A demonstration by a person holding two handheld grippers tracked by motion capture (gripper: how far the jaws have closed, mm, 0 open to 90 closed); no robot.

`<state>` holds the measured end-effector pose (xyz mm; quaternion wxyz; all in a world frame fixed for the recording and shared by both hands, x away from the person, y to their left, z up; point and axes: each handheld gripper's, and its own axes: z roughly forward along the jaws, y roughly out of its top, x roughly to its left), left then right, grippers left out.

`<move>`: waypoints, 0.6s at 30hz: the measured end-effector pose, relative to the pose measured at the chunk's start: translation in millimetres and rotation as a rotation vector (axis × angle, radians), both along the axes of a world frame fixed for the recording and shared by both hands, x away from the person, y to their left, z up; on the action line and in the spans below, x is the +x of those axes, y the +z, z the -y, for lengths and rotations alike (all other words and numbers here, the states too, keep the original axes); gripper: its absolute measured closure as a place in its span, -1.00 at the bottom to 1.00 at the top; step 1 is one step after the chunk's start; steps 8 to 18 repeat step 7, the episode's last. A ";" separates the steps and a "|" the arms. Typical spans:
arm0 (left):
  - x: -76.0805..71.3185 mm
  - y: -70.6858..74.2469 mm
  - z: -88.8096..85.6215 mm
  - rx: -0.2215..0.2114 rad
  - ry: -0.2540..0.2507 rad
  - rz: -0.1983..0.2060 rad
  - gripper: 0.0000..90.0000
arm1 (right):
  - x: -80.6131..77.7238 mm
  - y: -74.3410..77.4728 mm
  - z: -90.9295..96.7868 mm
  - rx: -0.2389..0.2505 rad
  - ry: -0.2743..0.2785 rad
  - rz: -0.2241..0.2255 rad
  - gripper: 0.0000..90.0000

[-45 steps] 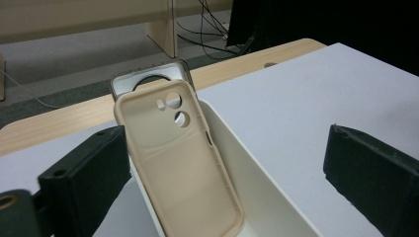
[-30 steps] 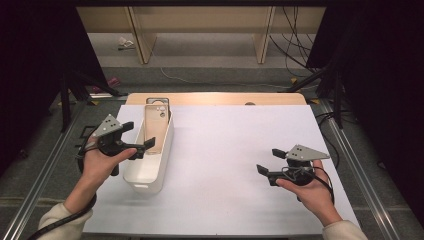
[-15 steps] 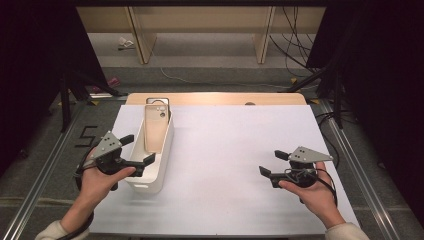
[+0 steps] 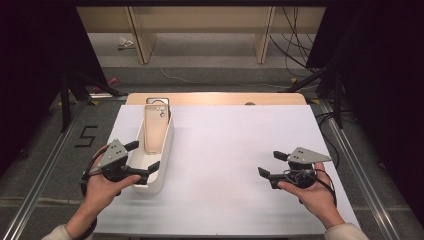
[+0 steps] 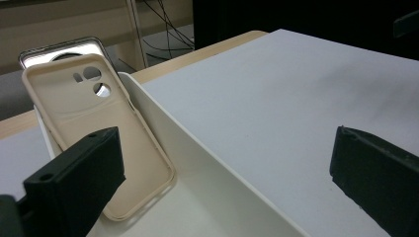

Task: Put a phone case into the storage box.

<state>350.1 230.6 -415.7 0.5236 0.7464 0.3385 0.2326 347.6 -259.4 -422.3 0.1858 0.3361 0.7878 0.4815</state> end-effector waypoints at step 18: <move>0.0 -0.6 -0.8 -0.001 0.009 0.000 -1.00 | 0.1 -0.1 -0.4 0.001 0.001 0.000 -0.57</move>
